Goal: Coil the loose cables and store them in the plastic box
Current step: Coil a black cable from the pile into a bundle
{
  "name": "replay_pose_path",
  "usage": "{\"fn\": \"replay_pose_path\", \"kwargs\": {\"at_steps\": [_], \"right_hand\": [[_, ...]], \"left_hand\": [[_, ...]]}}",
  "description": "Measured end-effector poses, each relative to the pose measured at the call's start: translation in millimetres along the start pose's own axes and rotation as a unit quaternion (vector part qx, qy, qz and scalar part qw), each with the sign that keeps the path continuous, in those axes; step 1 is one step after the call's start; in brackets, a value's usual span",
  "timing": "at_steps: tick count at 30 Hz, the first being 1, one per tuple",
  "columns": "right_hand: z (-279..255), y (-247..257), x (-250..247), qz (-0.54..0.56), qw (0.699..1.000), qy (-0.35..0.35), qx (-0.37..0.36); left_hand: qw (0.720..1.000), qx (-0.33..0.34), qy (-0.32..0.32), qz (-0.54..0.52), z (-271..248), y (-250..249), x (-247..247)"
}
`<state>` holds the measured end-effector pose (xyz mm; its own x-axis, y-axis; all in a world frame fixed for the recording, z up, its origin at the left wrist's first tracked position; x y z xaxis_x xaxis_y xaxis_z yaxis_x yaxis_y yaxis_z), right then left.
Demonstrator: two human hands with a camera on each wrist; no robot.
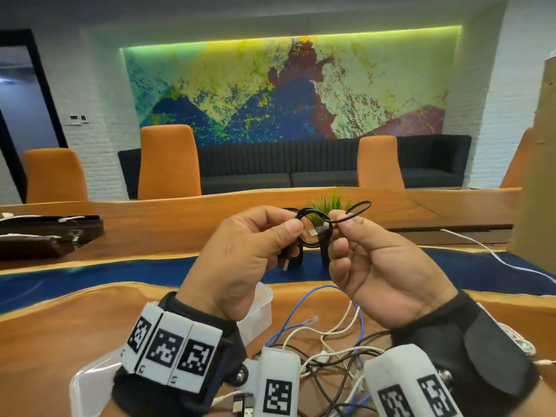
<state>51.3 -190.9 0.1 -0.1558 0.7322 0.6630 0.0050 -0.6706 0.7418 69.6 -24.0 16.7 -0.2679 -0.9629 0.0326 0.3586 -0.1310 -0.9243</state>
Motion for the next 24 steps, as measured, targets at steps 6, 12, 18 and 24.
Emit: {"fn": "replay_pose_path", "kwargs": {"at_steps": [6,12,18,24], "right_hand": [[-5,-9,2,-0.045,0.978,0.191,0.077],[-9,-6,8,-0.127,0.986,0.109,0.008],[-3,-4,-5,-0.481,0.874,0.021,-0.061],[-2,3,-6,-0.509,0.838,-0.08,-0.182]], "left_hand": [[0.998,0.054,-0.017,-0.013,1,3,8],[0.992,0.111,-0.064,-0.005,0,6,12],[0.976,0.011,-0.07,-0.207,6,0,-2],[0.998,0.016,-0.001,0.057,-1,5,17]]}}
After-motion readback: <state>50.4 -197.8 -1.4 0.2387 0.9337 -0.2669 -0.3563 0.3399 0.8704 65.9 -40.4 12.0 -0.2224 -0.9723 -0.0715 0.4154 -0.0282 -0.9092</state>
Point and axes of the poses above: each hand's wrist, its own z-axis towards the middle knuckle, its own x-axis out of the palm, y = z × x, the point moved 2 cm from there along z, towards the middle knuckle
